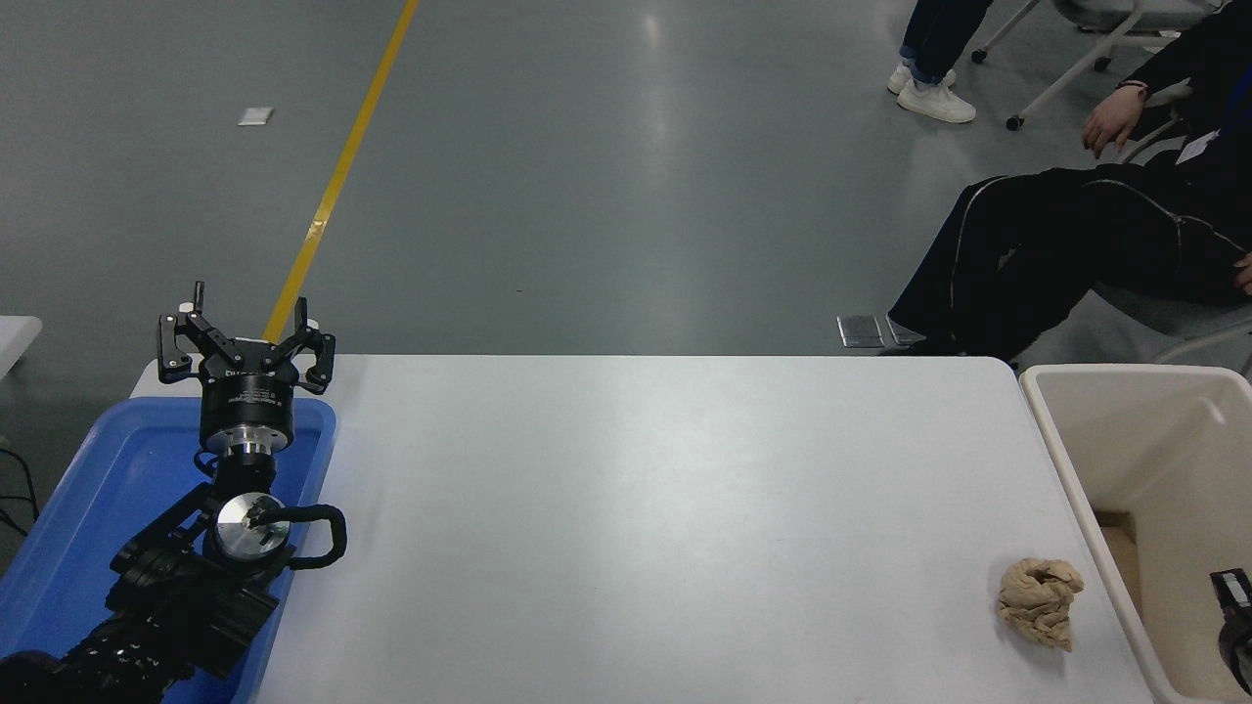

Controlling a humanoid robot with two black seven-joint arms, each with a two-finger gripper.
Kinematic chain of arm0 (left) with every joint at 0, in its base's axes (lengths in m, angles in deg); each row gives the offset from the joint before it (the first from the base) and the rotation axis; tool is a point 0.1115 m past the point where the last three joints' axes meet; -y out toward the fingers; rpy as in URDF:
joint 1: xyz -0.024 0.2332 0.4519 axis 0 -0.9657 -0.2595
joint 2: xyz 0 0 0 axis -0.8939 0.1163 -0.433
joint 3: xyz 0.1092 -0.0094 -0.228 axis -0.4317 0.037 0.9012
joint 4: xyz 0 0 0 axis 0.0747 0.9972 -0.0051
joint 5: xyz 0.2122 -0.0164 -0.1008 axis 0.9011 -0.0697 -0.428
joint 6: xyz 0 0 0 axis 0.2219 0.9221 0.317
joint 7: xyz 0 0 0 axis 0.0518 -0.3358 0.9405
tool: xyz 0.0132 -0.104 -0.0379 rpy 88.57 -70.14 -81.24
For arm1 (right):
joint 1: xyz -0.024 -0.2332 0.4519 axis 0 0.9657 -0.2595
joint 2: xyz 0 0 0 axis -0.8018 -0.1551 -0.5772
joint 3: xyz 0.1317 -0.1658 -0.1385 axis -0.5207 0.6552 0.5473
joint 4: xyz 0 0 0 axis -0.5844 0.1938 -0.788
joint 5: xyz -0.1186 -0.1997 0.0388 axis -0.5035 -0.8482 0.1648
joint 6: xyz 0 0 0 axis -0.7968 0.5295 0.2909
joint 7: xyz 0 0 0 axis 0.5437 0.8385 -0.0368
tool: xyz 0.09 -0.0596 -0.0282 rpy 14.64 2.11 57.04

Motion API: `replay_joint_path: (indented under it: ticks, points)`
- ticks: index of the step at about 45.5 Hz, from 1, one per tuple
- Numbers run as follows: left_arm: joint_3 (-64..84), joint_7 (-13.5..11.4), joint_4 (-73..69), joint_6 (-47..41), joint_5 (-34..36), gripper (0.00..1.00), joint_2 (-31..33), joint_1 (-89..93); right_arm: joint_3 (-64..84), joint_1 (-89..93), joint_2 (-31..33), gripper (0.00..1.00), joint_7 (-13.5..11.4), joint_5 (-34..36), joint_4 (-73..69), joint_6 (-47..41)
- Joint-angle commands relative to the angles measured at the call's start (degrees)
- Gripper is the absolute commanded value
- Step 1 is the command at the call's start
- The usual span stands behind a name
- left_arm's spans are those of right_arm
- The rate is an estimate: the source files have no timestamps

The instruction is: Pick up paper ball place in dustbin

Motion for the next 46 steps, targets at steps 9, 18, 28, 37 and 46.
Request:
replay_joint_path:
  ticks: [9, 18, 28, 37, 46]
  points:
    - [-0.1, 0.0, 0.0, 0.0, -0.1, 0.99, -0.1, 0.1, 0.0, -0.1, -0.3, 0.0, 0.1, 0.1, 0.0, 0.1]
    - [-0.1, 0.0, 0.0, 0.0, -0.2, 0.99, -0.1, 0.1, 0.4, -0.2, -0.3, 0.0, 0.1, 0.1, -0.1, -0.1]
    - [-0.1, 0.0, 0.0, 0.0, -0.2, 0.99, -0.1, 0.1, 0.7, -0.8, -0.2, 0.0, 0.2, -0.4, -0.3, -0.8]
    - [-0.1, 0.0, 0.0, 0.0, -0.1, 0.99, -0.1, 0.1, 0.8, -0.7, 0.2, 0.0, 0.3, -0.7, -0.4, -1.0]
    - [-0.1, 0.0, 0.0, 0.0, -0.2, 0.99, -0.1, 0.0, 0.7, -0.7, 0.9, 0.0, 0.3, -1.0, -1.8, -1.2]
